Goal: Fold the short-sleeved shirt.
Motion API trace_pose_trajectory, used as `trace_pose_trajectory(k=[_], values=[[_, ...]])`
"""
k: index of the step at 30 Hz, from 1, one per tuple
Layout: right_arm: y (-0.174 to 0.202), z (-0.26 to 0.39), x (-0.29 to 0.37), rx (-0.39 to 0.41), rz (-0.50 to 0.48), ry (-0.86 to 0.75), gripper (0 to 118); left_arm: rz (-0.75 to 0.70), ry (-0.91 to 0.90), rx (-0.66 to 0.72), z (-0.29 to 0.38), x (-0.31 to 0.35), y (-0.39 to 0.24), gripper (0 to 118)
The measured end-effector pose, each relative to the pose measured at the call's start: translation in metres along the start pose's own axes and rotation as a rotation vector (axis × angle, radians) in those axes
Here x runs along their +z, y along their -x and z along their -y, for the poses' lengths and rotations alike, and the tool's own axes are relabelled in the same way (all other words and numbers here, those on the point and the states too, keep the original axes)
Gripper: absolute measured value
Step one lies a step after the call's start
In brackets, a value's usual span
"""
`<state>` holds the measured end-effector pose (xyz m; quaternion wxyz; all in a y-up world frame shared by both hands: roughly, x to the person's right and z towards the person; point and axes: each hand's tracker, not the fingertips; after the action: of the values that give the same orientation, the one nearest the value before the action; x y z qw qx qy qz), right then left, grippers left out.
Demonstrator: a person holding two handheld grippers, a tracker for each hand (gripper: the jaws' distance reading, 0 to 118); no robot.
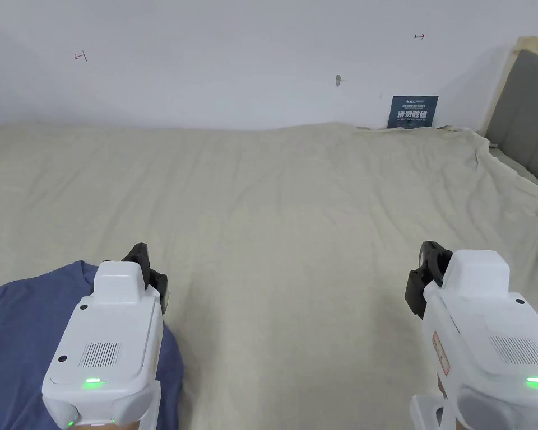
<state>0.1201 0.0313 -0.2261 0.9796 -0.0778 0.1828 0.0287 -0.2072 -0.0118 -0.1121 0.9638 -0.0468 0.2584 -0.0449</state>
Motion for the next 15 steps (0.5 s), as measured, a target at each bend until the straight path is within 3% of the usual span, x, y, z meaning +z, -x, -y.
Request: trace_pose_trajectory(k=[15], values=[[-0.0023,-0.0029,0.0006,-0.007,0.004,-0.010,0,-0.001,-0.002,0.021,-0.0034,-0.0013,0.0026,0]])
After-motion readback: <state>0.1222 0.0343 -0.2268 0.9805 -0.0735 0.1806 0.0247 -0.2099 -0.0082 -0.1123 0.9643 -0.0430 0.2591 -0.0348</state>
